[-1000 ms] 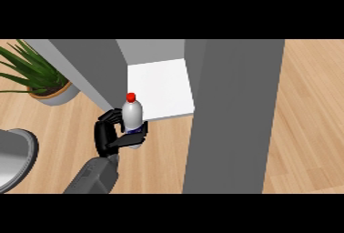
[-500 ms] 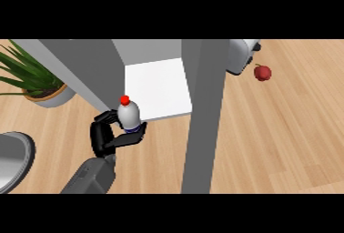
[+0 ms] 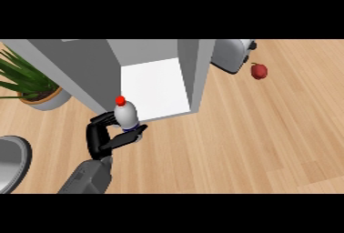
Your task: Pick up the bottled water, place it into the cabinet and close the cabinet
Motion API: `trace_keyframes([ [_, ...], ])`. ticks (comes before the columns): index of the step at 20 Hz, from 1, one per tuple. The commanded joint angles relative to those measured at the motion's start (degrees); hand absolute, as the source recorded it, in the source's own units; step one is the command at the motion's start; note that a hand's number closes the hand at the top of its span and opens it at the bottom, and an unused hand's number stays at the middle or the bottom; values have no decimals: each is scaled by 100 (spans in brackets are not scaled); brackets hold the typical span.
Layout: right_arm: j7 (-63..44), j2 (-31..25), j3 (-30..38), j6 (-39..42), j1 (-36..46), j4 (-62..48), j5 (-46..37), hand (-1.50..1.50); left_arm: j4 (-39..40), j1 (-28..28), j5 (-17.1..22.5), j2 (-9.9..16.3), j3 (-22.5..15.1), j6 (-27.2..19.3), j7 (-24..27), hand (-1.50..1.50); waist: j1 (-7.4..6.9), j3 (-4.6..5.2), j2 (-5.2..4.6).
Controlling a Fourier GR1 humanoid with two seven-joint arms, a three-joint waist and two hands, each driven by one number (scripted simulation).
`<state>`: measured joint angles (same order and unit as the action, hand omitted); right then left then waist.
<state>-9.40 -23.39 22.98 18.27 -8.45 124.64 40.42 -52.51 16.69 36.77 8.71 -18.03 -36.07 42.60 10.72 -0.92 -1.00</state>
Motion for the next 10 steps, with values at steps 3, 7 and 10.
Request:
trace_keyframes([
  [3, -13, -63, -29, 46, 100, -46, -1, -150, 398, 1630, 16, -224, -10, -187, -744, -150, 253, 103, -147],
  [7, -22, -119, -48, 68, 221, -94, 23, -150, 401, 1593, -76, -109, -127, -186, -635, -150, 260, 108, -161],
  [10, -24, -84, -19, 71, 149, -152, 43, -150, 328, 1678, -48, -114, -245, -63, -757, -150, 299, 103, -124],
])
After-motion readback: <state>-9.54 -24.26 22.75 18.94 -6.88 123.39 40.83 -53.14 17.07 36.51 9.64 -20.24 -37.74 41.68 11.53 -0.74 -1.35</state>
